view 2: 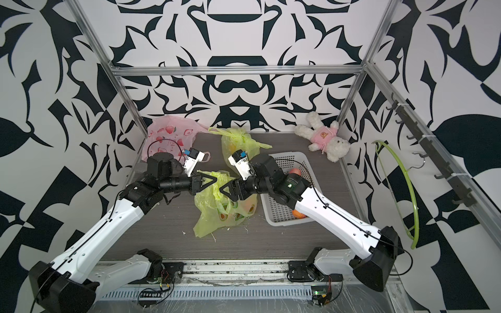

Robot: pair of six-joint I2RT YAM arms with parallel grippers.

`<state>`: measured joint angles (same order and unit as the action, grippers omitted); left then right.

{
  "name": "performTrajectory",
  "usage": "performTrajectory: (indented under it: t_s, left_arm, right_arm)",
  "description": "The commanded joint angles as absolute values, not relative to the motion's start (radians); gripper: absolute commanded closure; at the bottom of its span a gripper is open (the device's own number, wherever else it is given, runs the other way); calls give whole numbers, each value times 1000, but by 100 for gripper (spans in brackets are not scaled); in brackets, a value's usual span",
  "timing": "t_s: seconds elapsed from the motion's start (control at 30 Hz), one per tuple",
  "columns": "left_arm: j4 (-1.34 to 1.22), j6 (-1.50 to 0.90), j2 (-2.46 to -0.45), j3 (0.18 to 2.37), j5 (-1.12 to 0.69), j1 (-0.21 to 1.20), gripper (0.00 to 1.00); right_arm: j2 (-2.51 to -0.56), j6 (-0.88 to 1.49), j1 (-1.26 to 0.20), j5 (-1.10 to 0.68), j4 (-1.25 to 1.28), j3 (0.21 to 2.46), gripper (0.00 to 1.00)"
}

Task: Place the peach into a plastic bag & tie a knot
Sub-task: Cross the plastic bag at the center of the board.

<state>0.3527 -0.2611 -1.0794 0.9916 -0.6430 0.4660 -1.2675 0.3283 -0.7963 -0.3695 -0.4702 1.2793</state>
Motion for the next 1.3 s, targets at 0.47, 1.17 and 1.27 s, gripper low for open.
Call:
performTrajectory:
  t_s: [0.47, 1.17, 1.27]
  left_arm:
    - [463, -171, -1128, 1103, -819, 461, 100]
    - [461, -224, -1092, 1069, -790, 456, 52]
    - [459, -230, -1056, 1029, -766, 456, 39]
  right_arm:
    - [-1538, 23, -762, -661, -779, 1598, 25]
    - [-1542, 90, -774, -634, -721, 1560, 100]
    - [-1513, 89, -754, -645, -718, 1555, 100]
